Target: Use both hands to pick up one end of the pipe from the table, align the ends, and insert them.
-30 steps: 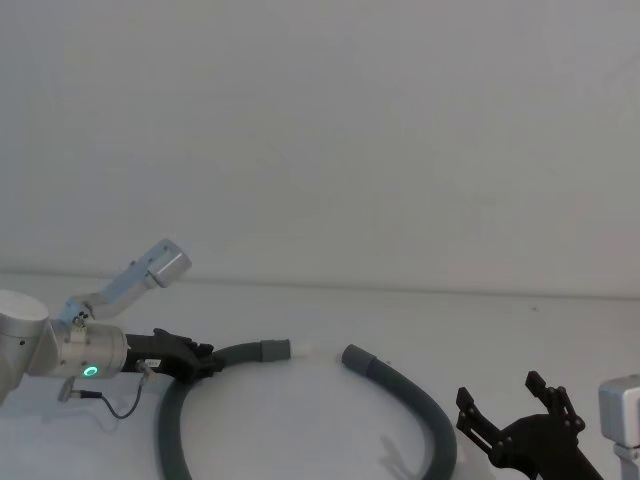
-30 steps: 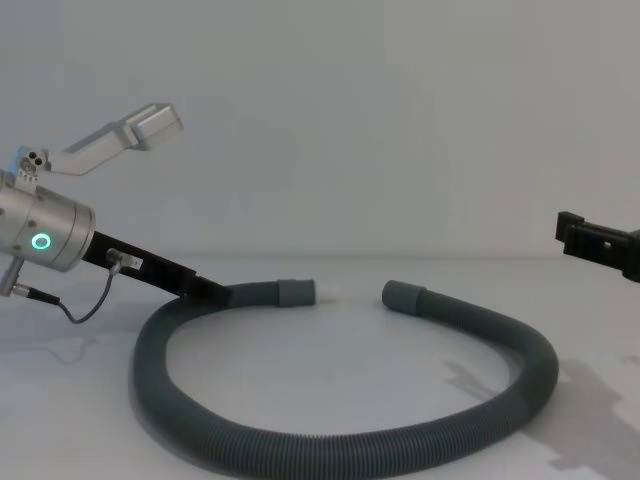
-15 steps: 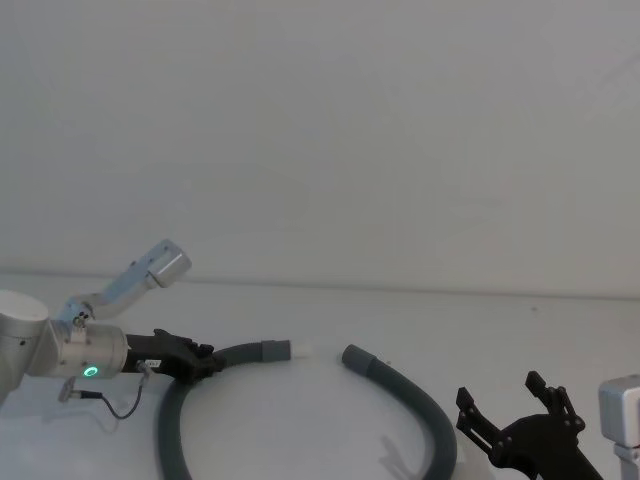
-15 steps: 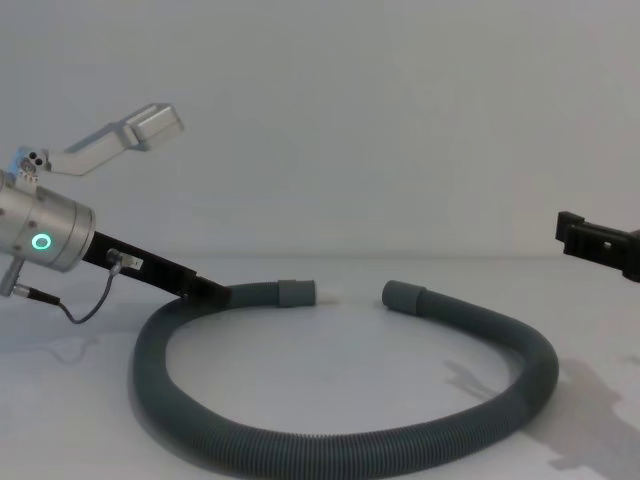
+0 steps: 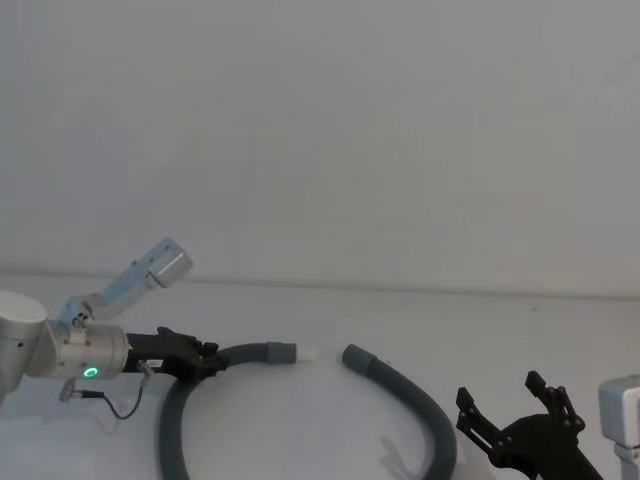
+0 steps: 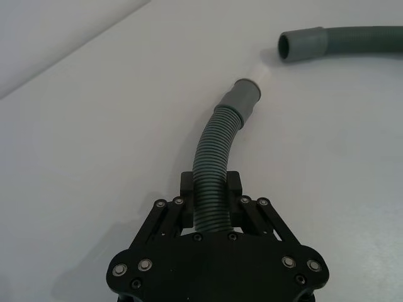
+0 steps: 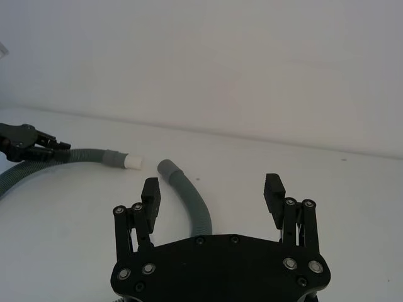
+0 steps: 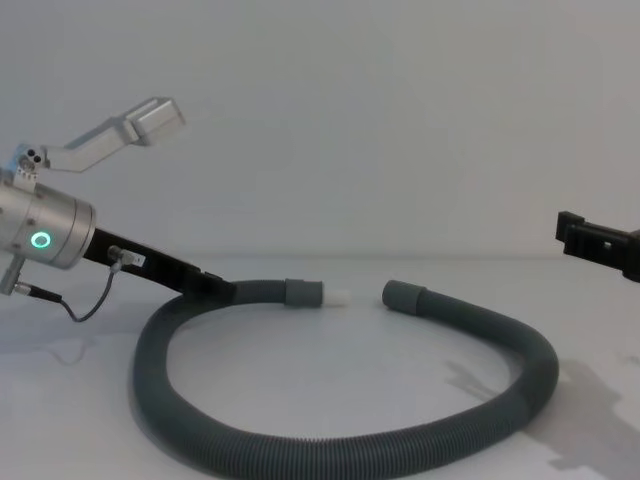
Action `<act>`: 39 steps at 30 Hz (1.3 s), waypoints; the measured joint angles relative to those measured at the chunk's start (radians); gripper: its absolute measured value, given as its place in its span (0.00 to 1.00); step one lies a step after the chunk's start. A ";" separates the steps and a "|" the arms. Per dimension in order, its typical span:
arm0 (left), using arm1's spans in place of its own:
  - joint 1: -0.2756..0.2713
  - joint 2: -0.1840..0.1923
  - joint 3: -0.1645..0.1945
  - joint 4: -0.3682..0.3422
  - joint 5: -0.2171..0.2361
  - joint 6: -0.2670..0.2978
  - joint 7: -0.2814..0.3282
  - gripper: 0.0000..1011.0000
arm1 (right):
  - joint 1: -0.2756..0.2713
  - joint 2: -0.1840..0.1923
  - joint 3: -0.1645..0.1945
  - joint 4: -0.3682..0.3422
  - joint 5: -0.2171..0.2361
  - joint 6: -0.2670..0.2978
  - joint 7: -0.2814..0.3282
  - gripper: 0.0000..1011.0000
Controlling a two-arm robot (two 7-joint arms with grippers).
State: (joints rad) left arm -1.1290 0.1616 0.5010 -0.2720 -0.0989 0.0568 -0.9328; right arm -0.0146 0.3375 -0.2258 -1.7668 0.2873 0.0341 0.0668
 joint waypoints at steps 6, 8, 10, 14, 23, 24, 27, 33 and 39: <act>0.052 0.032 -0.002 -0.119 -0.013 0.024 -0.011 0.27 | 0.000 0.000 0.000 0.000 0.000 0.000 0.000 0.99; 0.071 0.043 -0.003 -0.159 -0.018 0.033 -0.014 0.27 | 0.000 0.000 0.000 0.000 0.000 0.000 0.000 0.99; 0.084 0.051 -0.003 -0.187 -0.022 0.038 -0.016 0.27 | 0.000 0.000 0.000 0.000 0.000 0.000 0.000 0.99; 0.111 0.068 -0.004 -0.246 -0.028 0.054 -0.017 0.27 | 0.000 0.000 0.000 0.000 0.000 0.000 0.000 0.99; 0.150 0.093 -0.004 -0.329 -0.037 0.075 -0.016 0.27 | 0.000 0.000 0.000 0.000 0.000 0.000 0.000 0.99; 0.152 0.094 -0.004 -0.334 -0.038 0.076 -0.016 0.27 | 0.000 0.000 0.000 0.000 0.000 0.000 0.000 0.99; 0.161 0.100 -0.005 -0.354 -0.039 0.081 -0.016 0.27 | 0.000 0.000 0.000 0.000 0.000 0.000 0.000 0.99; 0.171 0.106 -0.005 -0.375 -0.042 0.086 -0.015 0.27 | 0.000 0.000 0.000 0.000 0.000 0.000 0.000 0.99; 0.177 0.110 -0.005 -0.386 -0.043 0.089 -0.015 0.27 | 0.000 0.000 0.000 0.000 0.000 0.000 0.000 0.99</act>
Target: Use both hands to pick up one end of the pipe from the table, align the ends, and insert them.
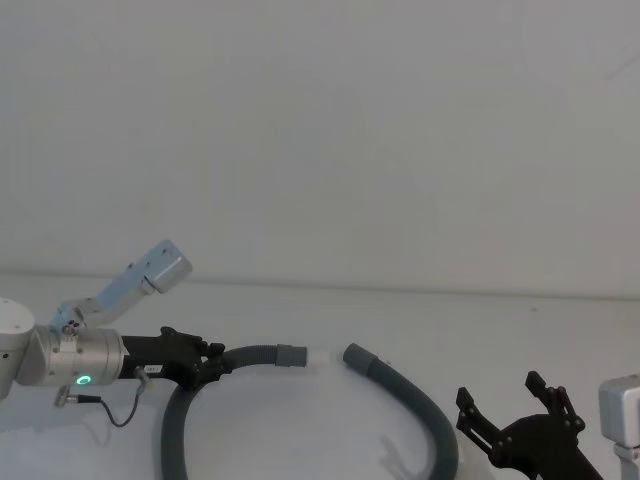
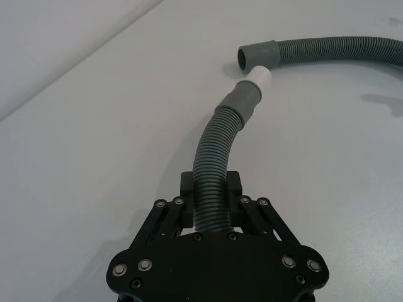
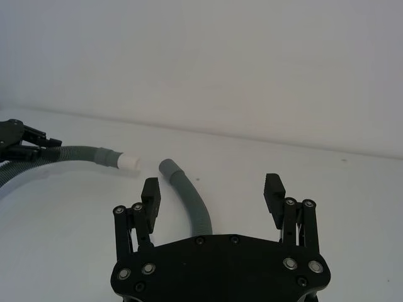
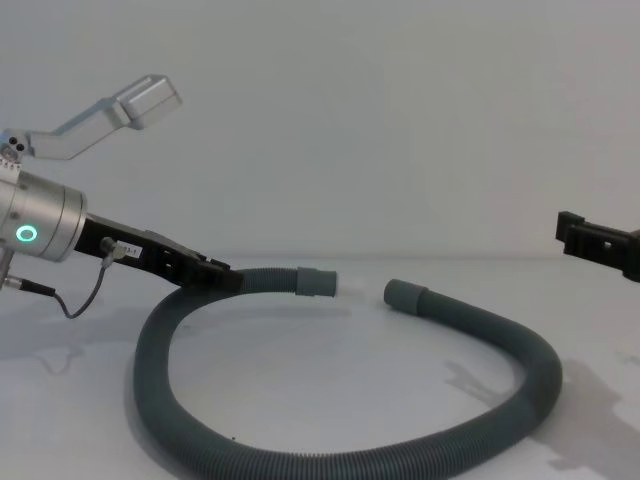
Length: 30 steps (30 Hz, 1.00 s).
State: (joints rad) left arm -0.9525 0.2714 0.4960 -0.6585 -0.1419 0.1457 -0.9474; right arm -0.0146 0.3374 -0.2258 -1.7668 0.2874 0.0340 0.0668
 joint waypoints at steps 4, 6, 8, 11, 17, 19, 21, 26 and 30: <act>0.003 0.002 0.000 -0.006 -0.001 0.002 0.000 0.27 | 0.001 -0.001 0.000 0.000 0.000 0.000 0.001 0.99; 0.004 0.002 0.000 -0.008 -0.001 0.002 0.001 0.27 | 0.006 -0.001 -0.003 0.000 -0.003 0.000 0.006 0.99; 0.005 0.003 0.000 -0.011 -0.001 0.003 0.001 0.27 | 0.010 0.000 -0.006 0.000 -0.005 0.001 0.010 0.99; 0.006 0.004 0.000 -0.013 -0.001 0.003 0.001 0.27 | 0.027 0.003 -0.014 0.000 -0.014 0.006 0.023 0.99; 0.008 0.004 0.000 -0.016 -0.002 0.004 0.001 0.27 | 0.073 0.015 -0.043 0.000 -0.040 0.035 0.053 0.99; 0.008 0.005 0.000 -0.017 -0.002 0.004 0.001 0.27 | 0.093 0.019 -0.054 0.000 -0.054 0.050 0.067 0.99; 0.008 0.005 0.000 -0.017 -0.002 0.005 0.001 0.27 | 0.109 0.023 -0.064 0.000 -0.062 0.062 0.074 0.99; 0.009 0.005 0.000 -0.019 -0.002 0.005 0.001 0.27 | 0.166 0.034 -0.094 0.000 -0.100 0.114 0.102 0.99; 0.009 0.005 0.000 -0.019 -0.002 0.005 0.001 0.27 | 0.207 0.040 -0.115 0.007 -0.125 0.154 0.117 0.99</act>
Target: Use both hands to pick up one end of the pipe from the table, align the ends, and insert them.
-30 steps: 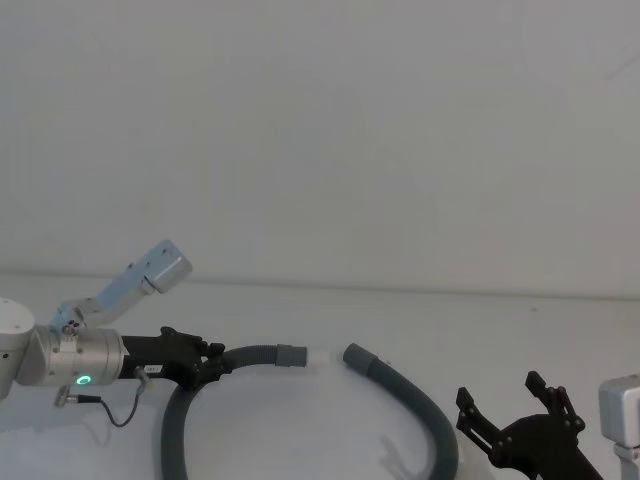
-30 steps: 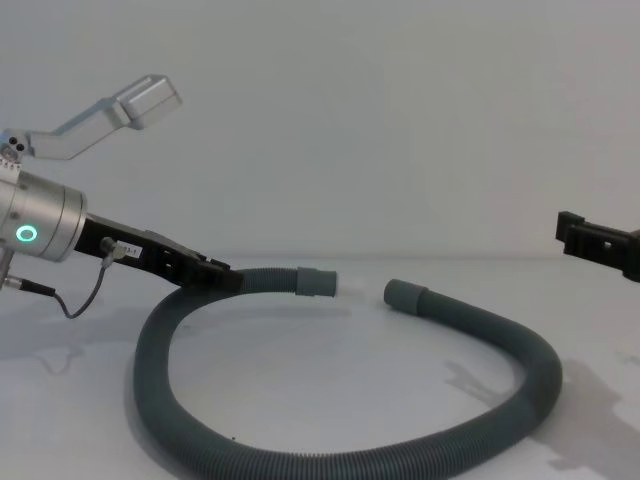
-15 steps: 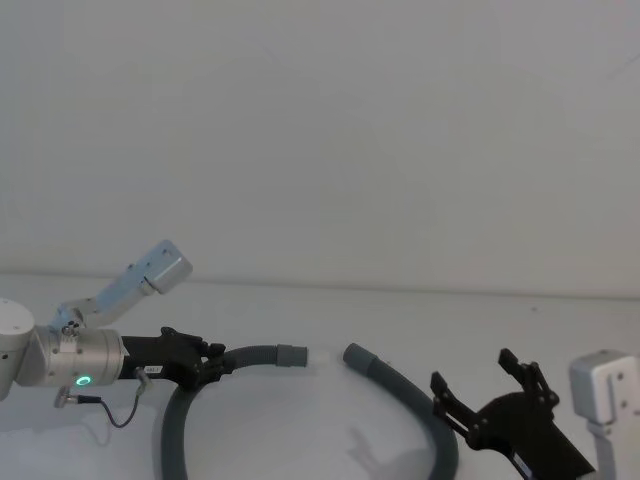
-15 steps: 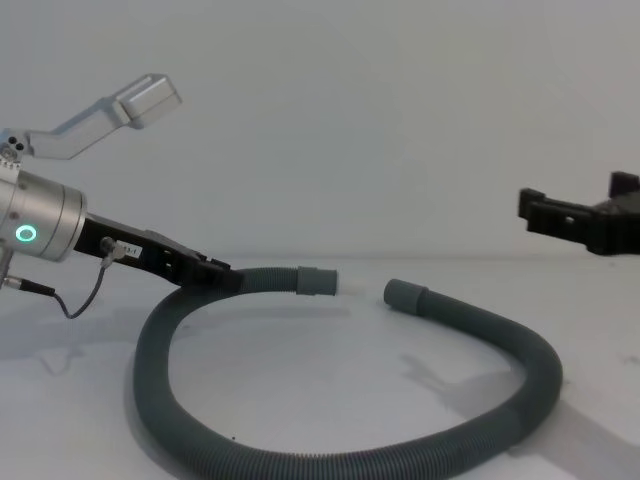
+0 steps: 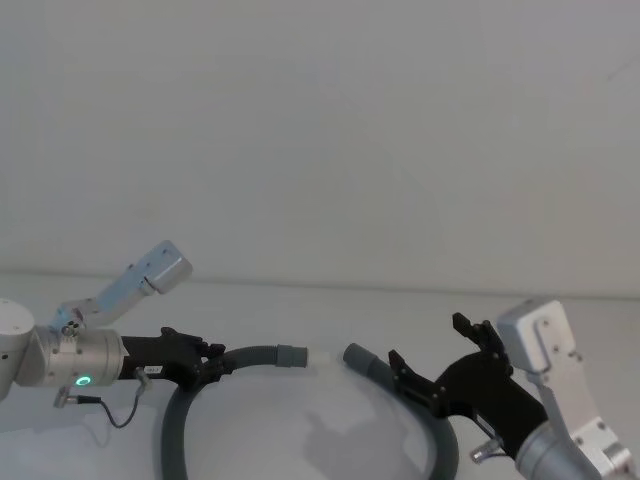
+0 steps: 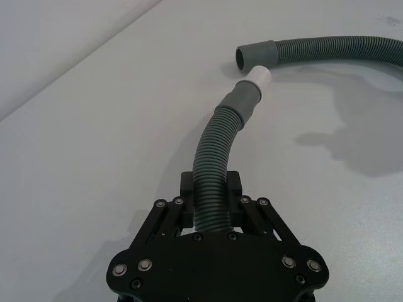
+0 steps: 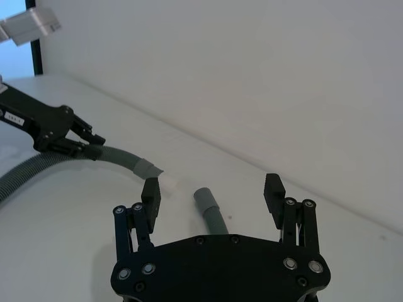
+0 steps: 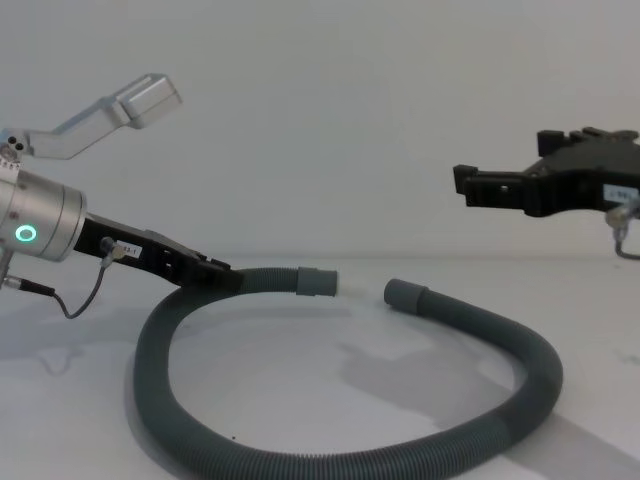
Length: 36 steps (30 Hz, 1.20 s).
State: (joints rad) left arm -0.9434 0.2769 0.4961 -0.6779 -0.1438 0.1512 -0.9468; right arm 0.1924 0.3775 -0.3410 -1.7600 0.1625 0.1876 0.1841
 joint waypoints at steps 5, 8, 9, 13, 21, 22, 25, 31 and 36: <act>0.000 0.000 0.000 0.000 0.000 0.000 0.000 0.27 | 0.068 0.006 -0.031 0.019 -0.041 0.072 0.021 0.99; 0.001 0.000 0.000 -0.001 0.000 0.000 0.000 0.27 | 0.093 0.007 -0.041 0.029 -0.058 0.107 0.028 0.99; 0.001 0.000 0.000 -0.001 0.000 0.000 0.000 0.27 | 0.109 0.006 -0.047 0.036 -0.067 0.127 0.031 0.99; 0.001 0.000 0.000 -0.001 0.000 0.000 0.000 0.27 | 0.145 -0.001 -0.061 0.054 -0.086 0.182 0.037 0.99; 0.001 0.000 0.000 -0.002 0.000 0.000 0.000 0.27 | 0.190 -0.031 -0.075 0.090 -0.103 0.296 0.039 0.99; 0.001 0.000 0.000 -0.002 0.000 0.000 0.000 0.27 | 0.192 -0.033 -0.075 0.093 -0.103 0.306 0.039 0.99; 0.001 0.000 0.000 -0.002 0.000 0.000 0.000 0.27 | 0.200 -0.049 -0.074 0.104 -0.103 0.348 0.039 0.99; 0.001 0.000 0.000 -0.002 0.000 0.000 0.000 0.27 | 0.205 -0.078 -0.064 0.120 -0.091 0.426 0.039 0.99; 0.001 0.000 0.000 -0.002 0.000 -0.001 0.000 0.27 | 0.205 -0.100 -0.051 0.134 -0.078 0.474 0.040 0.99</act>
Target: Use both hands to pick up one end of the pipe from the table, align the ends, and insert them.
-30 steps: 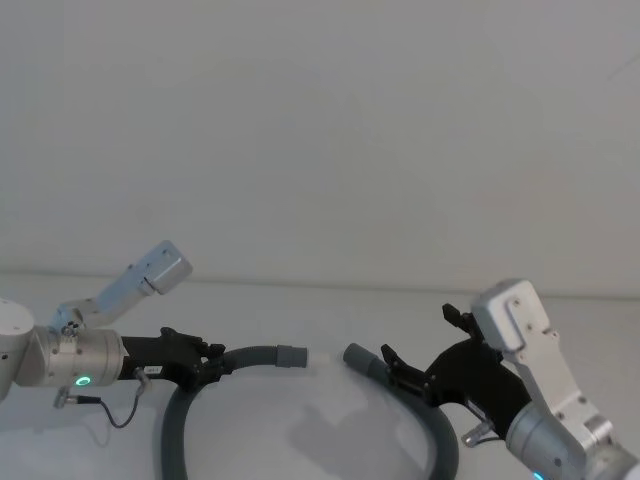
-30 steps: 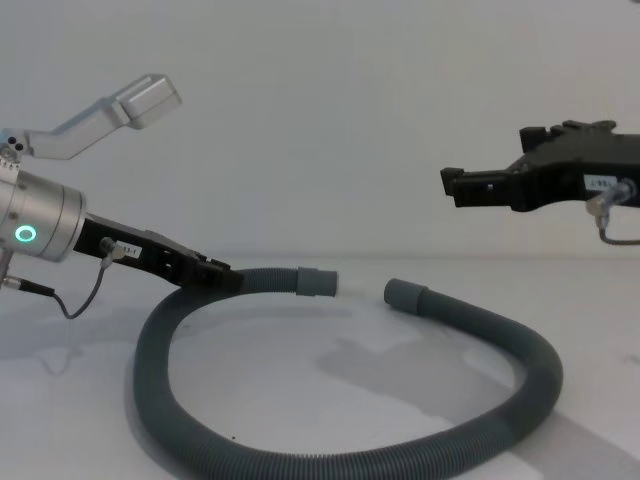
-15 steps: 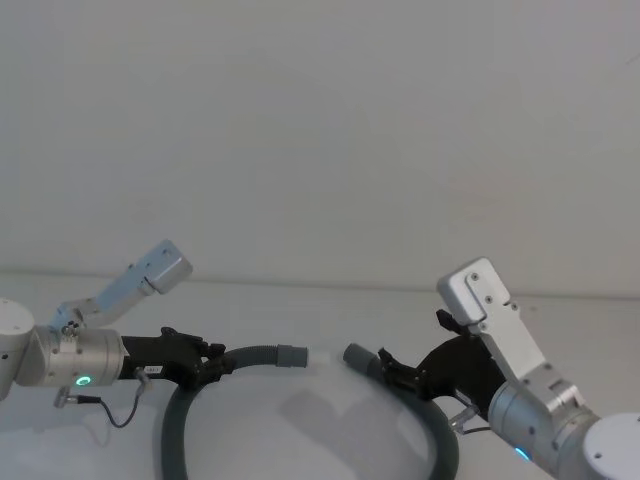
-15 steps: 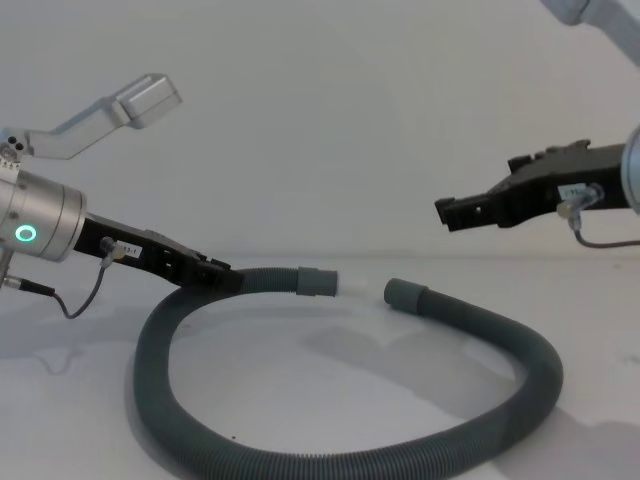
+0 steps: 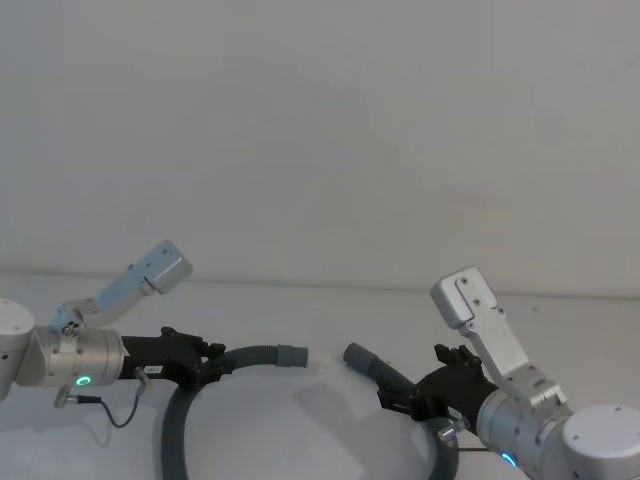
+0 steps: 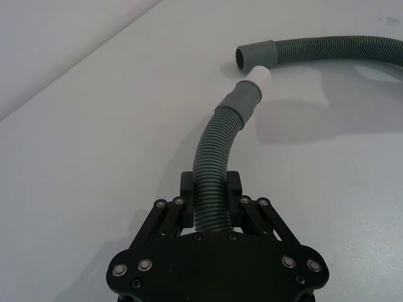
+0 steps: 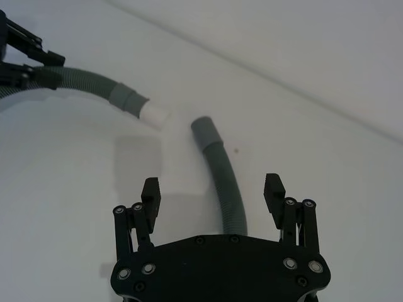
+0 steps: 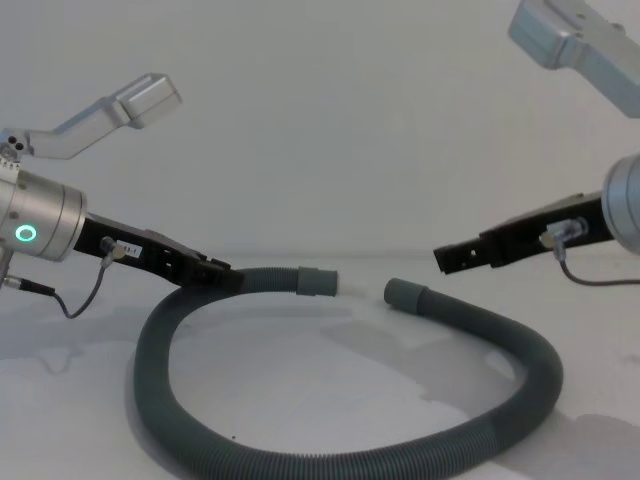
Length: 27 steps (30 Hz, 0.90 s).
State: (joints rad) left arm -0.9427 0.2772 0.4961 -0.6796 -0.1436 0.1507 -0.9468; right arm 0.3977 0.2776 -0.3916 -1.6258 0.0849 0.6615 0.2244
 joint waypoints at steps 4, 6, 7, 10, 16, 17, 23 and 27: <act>0.000 0.000 0.000 0.000 0.000 0.000 0.000 0.27 | -0.001 -0.014 0.010 0.015 0.009 0.028 0.000 0.99; 0.000 0.000 0.000 0.000 0.000 0.000 0.000 0.27 | -0.001 -0.020 0.016 0.025 0.012 0.037 0.000 0.99; 0.000 0.000 0.000 0.000 0.000 0.000 0.000 0.27 | -0.001 -0.025 0.019 0.033 0.013 0.040 0.000 0.99; 0.000 0.000 0.000 0.000 0.000 0.000 0.000 0.27 | -0.002 -0.031 0.023 0.045 0.014 0.043 -0.001 0.99; 0.000 0.000 0.000 0.000 0.000 0.000 0.000 0.27 | 0.000 -0.049 0.032 0.078 0.015 0.042 -0.007 0.99; 0.000 0.000 0.000 0.000 0.000 0.000 0.000 0.27 | 0.001 -0.053 0.034 0.086 0.015 0.039 -0.009 0.99; 0.000 0.000 0.000 0.000 0.000 0.000 0.000 0.27 | 0.008 -0.069 0.036 0.117 0.009 0.021 -0.017 0.99; 0.000 0.000 0.000 0.000 0.000 0.000 0.000 0.27 | 0.012 -0.077 0.034 0.138 0.002 0.003 -0.020 0.99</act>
State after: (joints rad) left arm -0.9428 0.2772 0.4961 -0.6795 -0.1437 0.1508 -0.9468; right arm 0.4094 0.2010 -0.3572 -1.4879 0.0868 0.6645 0.2042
